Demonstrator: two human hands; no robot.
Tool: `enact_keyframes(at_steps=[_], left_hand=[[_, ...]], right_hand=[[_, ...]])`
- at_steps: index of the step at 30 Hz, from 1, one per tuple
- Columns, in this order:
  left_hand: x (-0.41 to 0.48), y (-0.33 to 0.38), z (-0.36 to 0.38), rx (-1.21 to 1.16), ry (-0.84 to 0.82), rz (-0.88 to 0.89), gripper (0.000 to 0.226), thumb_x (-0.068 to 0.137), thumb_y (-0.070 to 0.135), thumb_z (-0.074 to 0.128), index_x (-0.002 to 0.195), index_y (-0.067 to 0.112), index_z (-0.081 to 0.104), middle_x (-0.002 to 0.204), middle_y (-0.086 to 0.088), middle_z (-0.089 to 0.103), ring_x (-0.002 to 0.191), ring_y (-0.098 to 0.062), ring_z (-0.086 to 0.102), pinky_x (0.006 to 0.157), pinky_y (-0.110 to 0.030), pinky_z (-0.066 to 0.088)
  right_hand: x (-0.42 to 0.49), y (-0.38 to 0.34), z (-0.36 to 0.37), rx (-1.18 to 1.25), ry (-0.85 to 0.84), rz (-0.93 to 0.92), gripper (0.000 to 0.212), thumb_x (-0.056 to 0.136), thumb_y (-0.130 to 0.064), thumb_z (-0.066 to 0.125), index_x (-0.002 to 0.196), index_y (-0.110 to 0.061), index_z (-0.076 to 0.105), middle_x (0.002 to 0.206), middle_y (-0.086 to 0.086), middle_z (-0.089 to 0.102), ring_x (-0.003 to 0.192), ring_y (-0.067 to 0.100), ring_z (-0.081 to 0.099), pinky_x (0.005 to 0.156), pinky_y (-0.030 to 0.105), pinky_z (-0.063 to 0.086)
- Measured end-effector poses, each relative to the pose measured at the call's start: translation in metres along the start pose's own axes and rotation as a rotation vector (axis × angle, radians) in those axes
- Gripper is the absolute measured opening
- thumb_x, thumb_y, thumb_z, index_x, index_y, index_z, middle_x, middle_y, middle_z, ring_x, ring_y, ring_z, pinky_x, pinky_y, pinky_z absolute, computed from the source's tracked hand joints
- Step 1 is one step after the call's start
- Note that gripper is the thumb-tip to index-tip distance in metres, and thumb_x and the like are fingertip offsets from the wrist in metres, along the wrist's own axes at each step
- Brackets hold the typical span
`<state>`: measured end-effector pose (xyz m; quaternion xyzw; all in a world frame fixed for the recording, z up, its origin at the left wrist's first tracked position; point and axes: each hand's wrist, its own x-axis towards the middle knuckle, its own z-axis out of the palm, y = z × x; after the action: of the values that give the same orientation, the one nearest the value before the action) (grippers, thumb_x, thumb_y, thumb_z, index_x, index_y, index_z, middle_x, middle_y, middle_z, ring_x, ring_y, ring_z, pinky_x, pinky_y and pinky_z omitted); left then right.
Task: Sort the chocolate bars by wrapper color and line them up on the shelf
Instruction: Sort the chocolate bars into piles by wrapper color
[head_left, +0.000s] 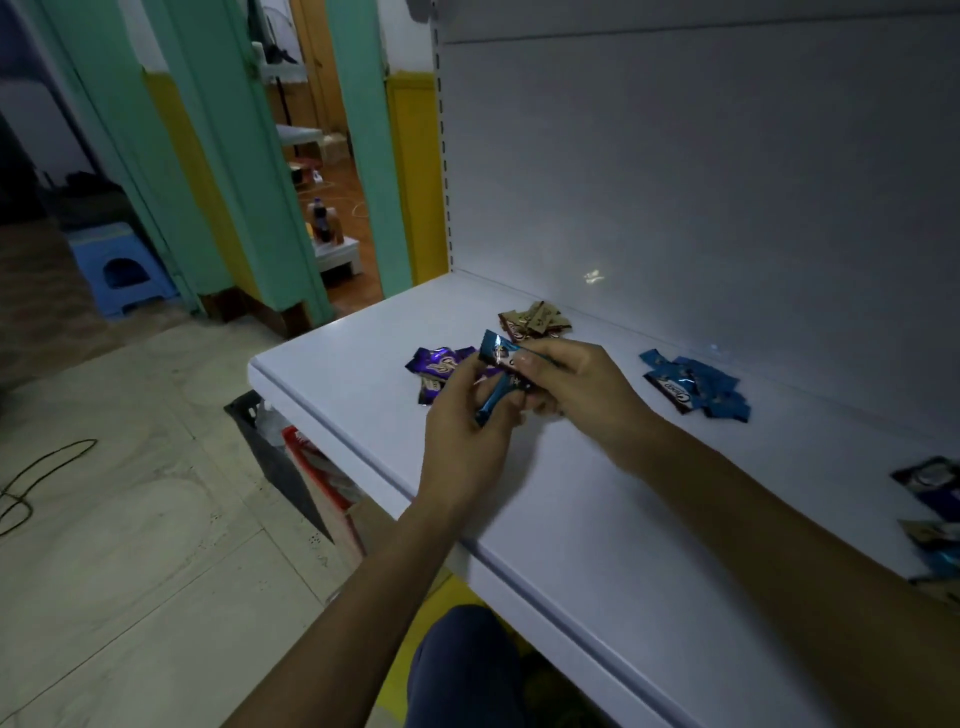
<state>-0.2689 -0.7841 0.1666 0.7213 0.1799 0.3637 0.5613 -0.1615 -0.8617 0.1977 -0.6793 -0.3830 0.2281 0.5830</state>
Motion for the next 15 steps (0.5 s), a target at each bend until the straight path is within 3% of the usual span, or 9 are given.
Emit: enact_keyframes(at_steps=[4, 6, 8, 11, 15], left_hand=[[-0.007, 0.017, 0.050, -0.155, -0.095, -0.097, 0.028, 0.094, 0.003, 0.056, 0.116, 0.020, 0.056, 0.103, -0.005, 0.071, 0.082, -0.014, 0.072, 0.069, -0.027, 0.058], [-0.014, 0.018, 0.070, -0.160, -0.147, -0.116, 0.022, 0.094, 0.005, 0.057, 0.102, 0.025, 0.062, 0.100, -0.002, 0.070, 0.069, -0.015, 0.071, 0.057, -0.025, 0.055], [-0.017, 0.016, 0.078, -0.094, -0.185, -0.077, 0.022, 0.094, 0.009, 0.058, 0.092, 0.031, 0.063, 0.098, 0.000, 0.068, 0.063, -0.018, 0.068, 0.049, -0.017, 0.047], [-0.011, 0.011, 0.077, -0.046, -0.157, -0.062, 0.023, 0.095, 0.010, 0.055, 0.095, 0.032, 0.063, 0.100, 0.007, 0.064, 0.065, -0.009, 0.063, 0.056, -0.015, 0.049], [-0.009, 0.007, 0.076, -0.064, -0.135, -0.103, 0.032, 0.098, 0.001, 0.046, 0.120, 0.022, 0.057, 0.106, 0.006, 0.062, 0.077, -0.004, 0.066, 0.069, -0.017, 0.054]], right_hand=[[-0.019, 0.002, -0.046, -0.038, 0.286, -0.092, 0.012, 0.090, -0.006, 0.061, 0.096, -0.011, 0.070, 0.069, -0.004, 0.066, 0.057, 0.000, 0.061, 0.056, 0.014, 0.049], [-0.028, 0.007, -0.077, 0.002, 0.453, -0.039, 0.009, 0.088, -0.007, 0.065, 0.095, -0.008, 0.070, 0.064, -0.006, 0.067, 0.052, -0.002, 0.059, 0.050, 0.012, 0.046], [-0.031, 0.018, -0.106, 0.010, 0.581, 0.035, 0.004, 0.085, -0.008, 0.069, 0.088, -0.009, 0.070, 0.070, 0.001, 0.070, 0.059, 0.003, 0.063, 0.057, 0.016, 0.050], [-0.026, 0.041, -0.135, -0.224, 0.640, 0.108, 0.010, 0.083, -0.012, 0.070, 0.078, -0.019, 0.070, 0.087, 0.005, 0.070, 0.078, 0.012, 0.063, 0.068, 0.023, 0.049], [-0.016, 0.066, -0.144, -0.528, 0.617, 0.239, 0.003, 0.082, -0.022, 0.072, 0.081, -0.022, 0.069, 0.094, 0.000, 0.070, 0.085, 0.016, 0.063, 0.073, 0.029, 0.050]])
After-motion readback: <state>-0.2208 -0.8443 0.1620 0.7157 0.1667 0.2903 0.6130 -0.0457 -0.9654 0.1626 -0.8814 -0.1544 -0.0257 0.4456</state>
